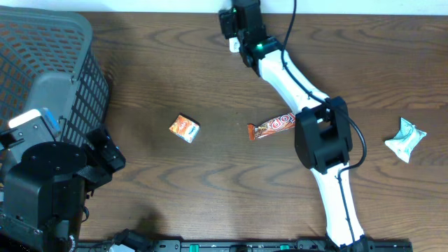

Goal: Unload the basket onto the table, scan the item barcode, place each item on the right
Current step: 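Hold the jar label against the white scanner with the right gripper, then carry the jar to the right edge and set it down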

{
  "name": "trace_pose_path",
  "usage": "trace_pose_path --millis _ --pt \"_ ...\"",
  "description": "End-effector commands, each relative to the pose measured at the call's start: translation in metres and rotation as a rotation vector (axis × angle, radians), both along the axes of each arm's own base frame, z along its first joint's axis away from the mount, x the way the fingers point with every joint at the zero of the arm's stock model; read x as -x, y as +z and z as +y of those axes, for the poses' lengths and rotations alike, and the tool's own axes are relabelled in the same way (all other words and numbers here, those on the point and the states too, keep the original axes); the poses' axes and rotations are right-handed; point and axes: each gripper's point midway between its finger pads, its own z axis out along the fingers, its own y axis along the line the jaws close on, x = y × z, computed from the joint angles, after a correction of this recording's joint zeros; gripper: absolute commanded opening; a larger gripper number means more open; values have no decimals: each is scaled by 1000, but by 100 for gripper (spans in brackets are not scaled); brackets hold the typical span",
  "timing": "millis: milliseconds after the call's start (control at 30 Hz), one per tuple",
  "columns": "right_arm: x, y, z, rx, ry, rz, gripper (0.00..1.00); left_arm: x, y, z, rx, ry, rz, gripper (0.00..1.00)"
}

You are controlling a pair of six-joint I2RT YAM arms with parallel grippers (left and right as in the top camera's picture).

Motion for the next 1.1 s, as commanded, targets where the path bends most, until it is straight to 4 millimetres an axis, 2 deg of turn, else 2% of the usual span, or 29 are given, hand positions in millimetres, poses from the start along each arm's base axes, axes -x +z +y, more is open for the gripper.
trace_pose_path --millis 0,133,333,433,567,667,767,867,967,1067 --pt "-17 -27 -30 38 -61 -1 36 0 1 2 -3 14 -3 98" --pt "-20 -29 -36 33 -62 -2 36 0 1 2 -3 14 -3 98" --pt "-20 -18 -34 31 -60 -14 35 0 1 2 -3 14 -3 98" --pt "-15 3 -37 26 -63 -16 35 0 1 2 -3 14 -3 98" --pt "-2 44 -55 35 -87 -4 36 0 1 2 -3 14 -3 98" --pt "14 63 -85 62 -157 55 37 0 1 2 -3 14 -3 98" --pt "32 66 -128 67 -270 154 38 0 1 2 -3 14 -3 98" --pt "53 52 -181 14 -406 295 38 0 1 2 -3 14 -3 98" --pt "74 30 -238 -44 -558 428 38 0 1 2 -3 14 -3 98" --pt "92 8 -285 -105 -651 550 37 0 1 2 -3 14 -3 98"
